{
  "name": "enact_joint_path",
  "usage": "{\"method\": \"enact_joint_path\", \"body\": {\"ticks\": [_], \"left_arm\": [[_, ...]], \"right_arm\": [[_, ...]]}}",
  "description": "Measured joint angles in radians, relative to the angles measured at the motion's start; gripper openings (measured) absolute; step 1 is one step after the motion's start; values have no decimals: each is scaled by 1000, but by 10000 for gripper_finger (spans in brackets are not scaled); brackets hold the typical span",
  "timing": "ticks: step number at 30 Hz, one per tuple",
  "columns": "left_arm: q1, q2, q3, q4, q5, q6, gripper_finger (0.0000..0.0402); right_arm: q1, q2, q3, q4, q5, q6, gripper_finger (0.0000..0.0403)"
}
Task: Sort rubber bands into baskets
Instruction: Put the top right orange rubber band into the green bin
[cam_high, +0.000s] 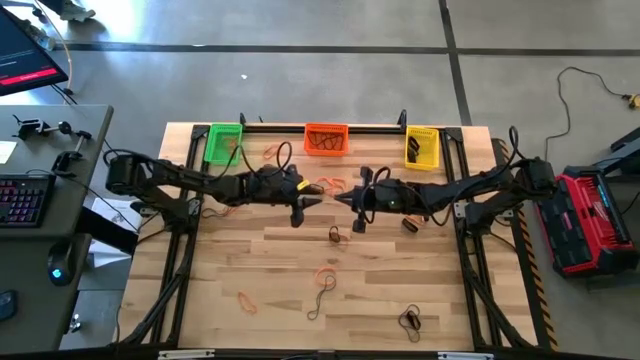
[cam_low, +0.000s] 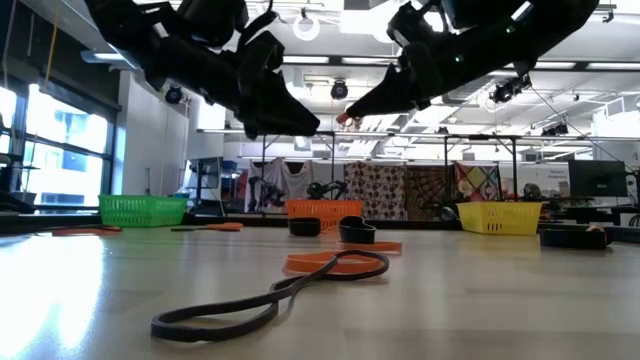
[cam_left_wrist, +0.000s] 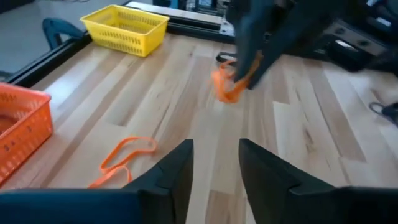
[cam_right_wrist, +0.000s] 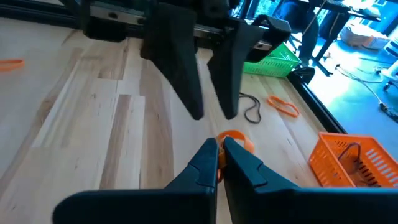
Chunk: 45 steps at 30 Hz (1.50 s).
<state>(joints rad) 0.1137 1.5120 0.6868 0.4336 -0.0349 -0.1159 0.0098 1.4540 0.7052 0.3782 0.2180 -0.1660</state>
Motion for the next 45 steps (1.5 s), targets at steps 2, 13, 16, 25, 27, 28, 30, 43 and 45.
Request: {"method": "enact_joint_path", "body": {"ticks": [2,13,16,25,27,28,30,43,45], "left_arm": [[5,0,0,9,7,-15,128],[5,0,33,47,216,-49,129],[6,0,37,50,216,-48,129],[3,0,37,50,263,-61,129],[3,0,37,50,274,-67,129],[3,0,37,49,288,-70,129],[1,0,37,50,299,-76,129],[1,0,37,42,312,-92,129],[-2,0,37,43,320,-97,129]], "right_arm": [[4,0,0,0,-1,-12,1],[34,0,0,19,-73,-71,0],[46,-1,0,24,-82,-71,0],[72,-1,0,30,-101,-78,0],[72,-1,0,38,-118,-79,0],[72,-1,0,43,-121,-80,0],[72,-1,0,47,-122,-87,0],[72,-1,0,62,-153,-102,0],[72,-1,0,71,-166,-102,0]]}}
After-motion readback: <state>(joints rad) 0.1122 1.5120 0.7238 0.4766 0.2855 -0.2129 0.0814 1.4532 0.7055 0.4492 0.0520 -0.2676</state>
